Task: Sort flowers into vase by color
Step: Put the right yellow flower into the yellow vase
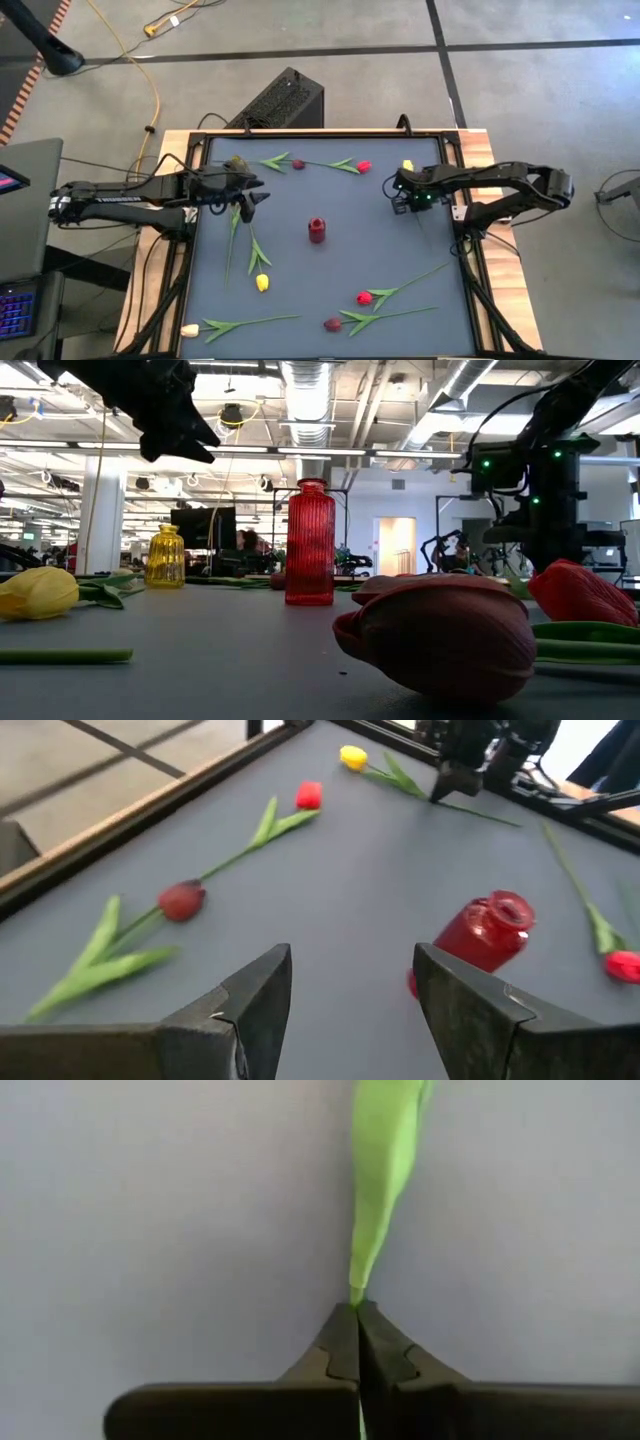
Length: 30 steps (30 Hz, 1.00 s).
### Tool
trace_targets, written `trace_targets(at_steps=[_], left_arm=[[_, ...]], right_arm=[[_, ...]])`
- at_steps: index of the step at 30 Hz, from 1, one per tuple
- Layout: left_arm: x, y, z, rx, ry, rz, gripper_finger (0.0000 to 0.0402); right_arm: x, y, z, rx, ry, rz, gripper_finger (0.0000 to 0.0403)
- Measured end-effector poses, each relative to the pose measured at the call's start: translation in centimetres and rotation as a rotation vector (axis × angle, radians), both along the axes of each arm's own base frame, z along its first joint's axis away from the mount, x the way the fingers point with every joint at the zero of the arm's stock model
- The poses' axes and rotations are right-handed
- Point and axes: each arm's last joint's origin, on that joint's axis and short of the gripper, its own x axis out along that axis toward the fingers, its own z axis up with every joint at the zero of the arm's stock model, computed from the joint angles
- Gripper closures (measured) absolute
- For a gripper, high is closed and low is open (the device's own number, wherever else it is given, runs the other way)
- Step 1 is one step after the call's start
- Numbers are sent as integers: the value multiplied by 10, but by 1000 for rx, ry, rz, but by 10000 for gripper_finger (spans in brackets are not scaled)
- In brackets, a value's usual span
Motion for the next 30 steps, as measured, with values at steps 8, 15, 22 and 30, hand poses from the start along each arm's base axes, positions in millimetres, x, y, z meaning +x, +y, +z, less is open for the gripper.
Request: trace_targets(at_steps=[8, 15, 22, 30], left_arm=[[0, -2, -1, -52, -6, -48, 203], [1, -3, 0, -119, -28, -26, 203], [5, -5, 0, -138, -116, -43, 203], [12, -7, 4, -118, -327, -33, 203]], right_arm=[[38, -4, 43, -95, -165, 62, 387], [75, -3, 97, -208, -392, 149, 386], [109, 1, 138, -390, -758, 285, 385], [126, 10, 168, -551, -1054, 365, 385]])
